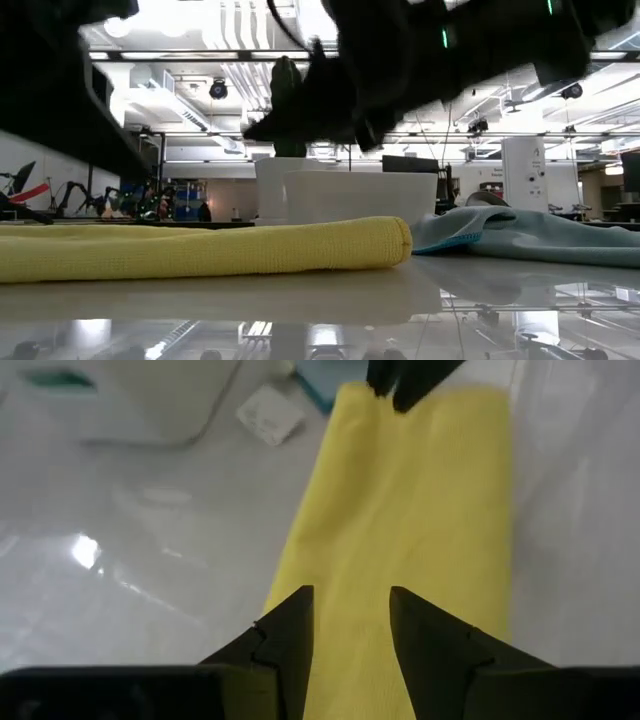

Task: Fold microfiber towels
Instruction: Fold the yellow towel

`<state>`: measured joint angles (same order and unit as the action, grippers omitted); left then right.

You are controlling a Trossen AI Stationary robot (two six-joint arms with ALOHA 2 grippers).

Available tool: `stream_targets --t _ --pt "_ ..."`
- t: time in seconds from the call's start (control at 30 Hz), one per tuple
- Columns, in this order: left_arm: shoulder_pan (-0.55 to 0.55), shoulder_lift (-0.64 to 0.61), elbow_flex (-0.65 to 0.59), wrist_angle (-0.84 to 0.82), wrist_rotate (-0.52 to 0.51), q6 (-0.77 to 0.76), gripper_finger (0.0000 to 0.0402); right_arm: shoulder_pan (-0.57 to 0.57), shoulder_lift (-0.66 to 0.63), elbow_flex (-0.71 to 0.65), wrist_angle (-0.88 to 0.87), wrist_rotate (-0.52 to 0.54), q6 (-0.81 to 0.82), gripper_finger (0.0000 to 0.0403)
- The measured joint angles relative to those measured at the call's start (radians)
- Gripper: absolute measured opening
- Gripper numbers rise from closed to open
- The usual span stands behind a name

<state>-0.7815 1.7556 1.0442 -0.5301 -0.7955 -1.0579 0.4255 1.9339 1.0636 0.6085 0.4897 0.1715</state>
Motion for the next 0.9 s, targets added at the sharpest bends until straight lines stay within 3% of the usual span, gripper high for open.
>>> stream_targets --t 0.23,0.37,0.6,0.7,0.9 --pt "-0.006 0.063 -0.034 -0.010 0.025 -0.099 0.0118 -0.003 0.079 -0.059 0.019 0.172 0.103 0.0009" --pt "-0.006 0.079 -0.043 -0.060 0.106 -0.139 0.0118 -0.002 0.078 -0.057 -0.103 0.192 0.153 0.0009" --pt "-0.009 0.063 -0.041 -0.109 0.135 -0.155 0.0118 0.009 0.053 -0.047 -0.139 0.190 0.170 0.0009" --pt "-0.010 0.039 -0.025 -0.108 0.141 -0.135 0.0118 0.013 0.017 -0.025 -0.220 0.151 0.190 0.0008" --pt "-0.014 0.025 0.000 -0.103 0.143 -0.107 0.0118 0.013 -0.059 0.054 -0.450 -0.045 0.372 0.0020"
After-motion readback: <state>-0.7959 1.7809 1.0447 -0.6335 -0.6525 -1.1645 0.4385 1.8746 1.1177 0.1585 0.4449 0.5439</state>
